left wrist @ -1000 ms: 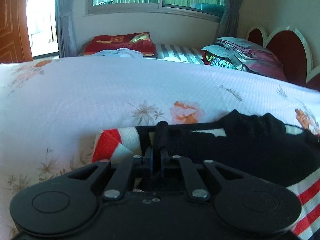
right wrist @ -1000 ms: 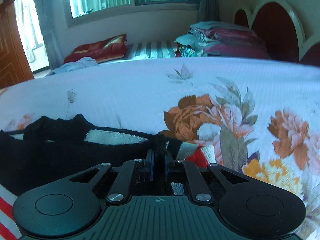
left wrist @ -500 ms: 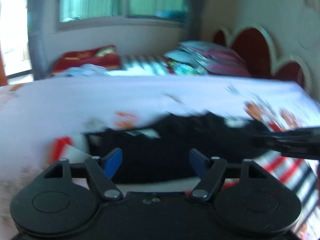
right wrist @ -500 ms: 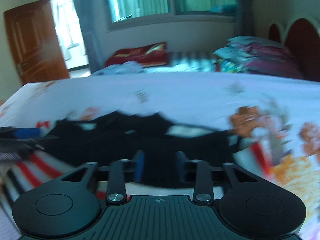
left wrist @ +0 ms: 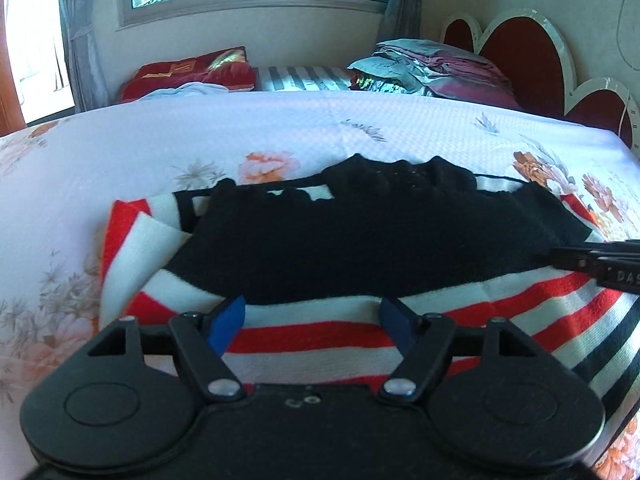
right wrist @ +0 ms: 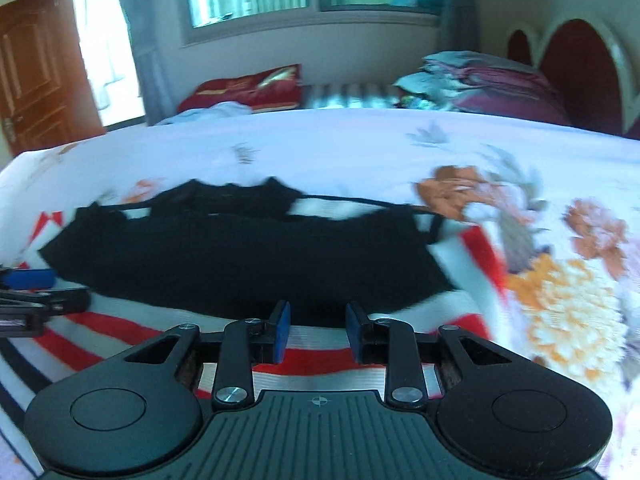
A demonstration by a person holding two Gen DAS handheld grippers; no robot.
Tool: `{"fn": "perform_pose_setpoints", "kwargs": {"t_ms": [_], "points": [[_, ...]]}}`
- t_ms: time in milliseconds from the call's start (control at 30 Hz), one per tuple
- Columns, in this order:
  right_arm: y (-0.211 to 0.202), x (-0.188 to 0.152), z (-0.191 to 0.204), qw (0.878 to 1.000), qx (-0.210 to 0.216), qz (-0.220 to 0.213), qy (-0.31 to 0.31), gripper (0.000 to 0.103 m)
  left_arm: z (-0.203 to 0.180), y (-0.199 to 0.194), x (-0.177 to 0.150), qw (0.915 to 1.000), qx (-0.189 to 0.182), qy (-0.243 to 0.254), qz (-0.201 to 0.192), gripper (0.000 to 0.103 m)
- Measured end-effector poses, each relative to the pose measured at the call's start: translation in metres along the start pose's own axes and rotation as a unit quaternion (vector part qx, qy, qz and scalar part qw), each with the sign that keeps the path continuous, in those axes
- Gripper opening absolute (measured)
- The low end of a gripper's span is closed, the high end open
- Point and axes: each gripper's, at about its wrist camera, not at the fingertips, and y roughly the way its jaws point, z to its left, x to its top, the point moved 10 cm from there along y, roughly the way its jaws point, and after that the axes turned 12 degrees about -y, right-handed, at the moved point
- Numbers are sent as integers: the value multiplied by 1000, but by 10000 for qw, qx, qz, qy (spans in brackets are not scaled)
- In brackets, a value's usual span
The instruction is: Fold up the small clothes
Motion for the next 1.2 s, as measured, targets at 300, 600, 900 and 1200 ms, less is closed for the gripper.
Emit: {"fn": "perform_pose_setpoints", "kwargs": {"t_ms": [300, 600, 900, 1200], "points": [[-35, 0, 19, 9997, 194, -166, 0, 29, 5, -23, -1, 9995, 138, -266, 12, 71], [-43, -11, 69, 9984, 536, -90, -157, 29, -13, -40, -25, 10000, 46, 34, 8, 72], [-62, -34, 28, 9993, 130, -22, 341, 29, 30, -57, -36, 9992, 273, -293, -40, 74], [-82, -49, 26, 9996, -157, 5, 214, 29, 33, -70, -42, 9992, 219, -346, 45, 74]]}}
